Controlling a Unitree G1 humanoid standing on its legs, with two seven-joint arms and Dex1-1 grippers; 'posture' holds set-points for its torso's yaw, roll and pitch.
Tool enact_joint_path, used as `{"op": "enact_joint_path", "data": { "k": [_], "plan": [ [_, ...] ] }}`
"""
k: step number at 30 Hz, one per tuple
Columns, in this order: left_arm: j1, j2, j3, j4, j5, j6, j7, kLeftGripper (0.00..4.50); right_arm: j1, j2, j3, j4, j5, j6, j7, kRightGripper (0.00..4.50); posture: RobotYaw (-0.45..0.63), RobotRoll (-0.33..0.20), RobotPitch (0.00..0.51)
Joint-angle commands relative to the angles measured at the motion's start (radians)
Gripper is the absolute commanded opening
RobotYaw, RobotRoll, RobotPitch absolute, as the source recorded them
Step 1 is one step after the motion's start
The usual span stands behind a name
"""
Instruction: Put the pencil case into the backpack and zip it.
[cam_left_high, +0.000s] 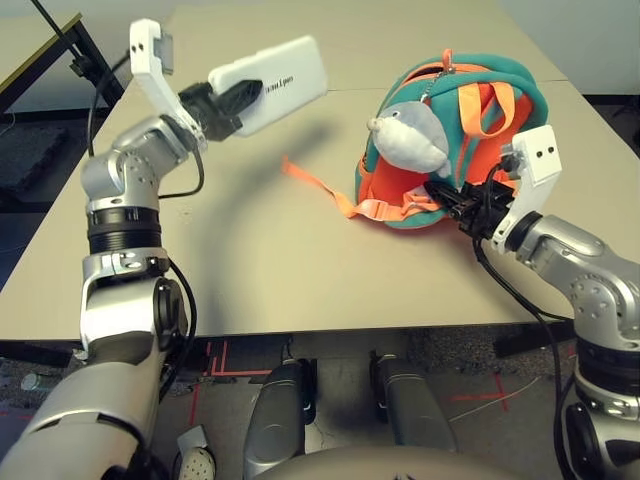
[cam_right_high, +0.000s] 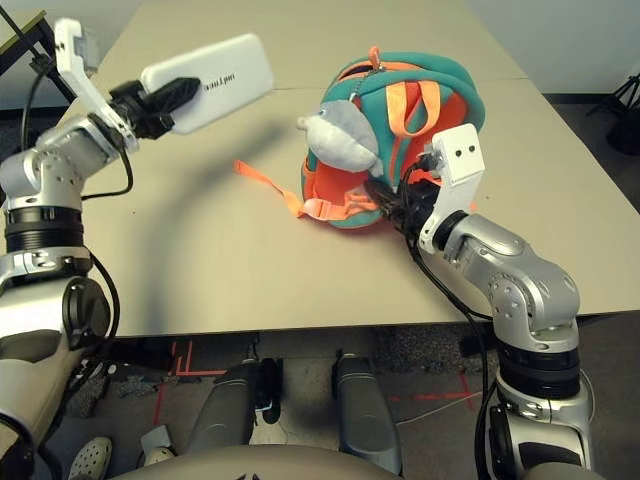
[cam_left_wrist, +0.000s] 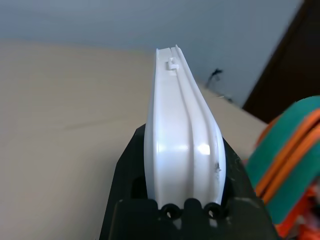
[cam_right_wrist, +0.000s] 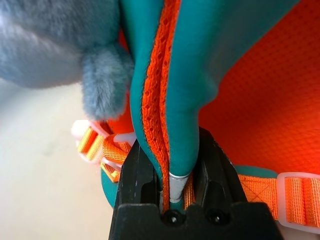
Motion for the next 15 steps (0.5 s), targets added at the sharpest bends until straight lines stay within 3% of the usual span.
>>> {"op": "enact_joint_path", "data": {
  "k": [1,15],
  "plan": [
    [-0.054,0.020,-0.012,0.015,-0.027,0.007,-0.082,1.19,0.042,-0.034,0.025,0.048,-0.043,0.021,0.006,0.75,-0.17,0.000,0.127],
    [-0.136,0.063,-0.097,0.098,-0.009,0.013,-0.349,1.19,0.047,-0.058,0.027,0.077,-0.074,0.001,0.018,0.75,-0.18,0.000,0.127]
  ]
}}
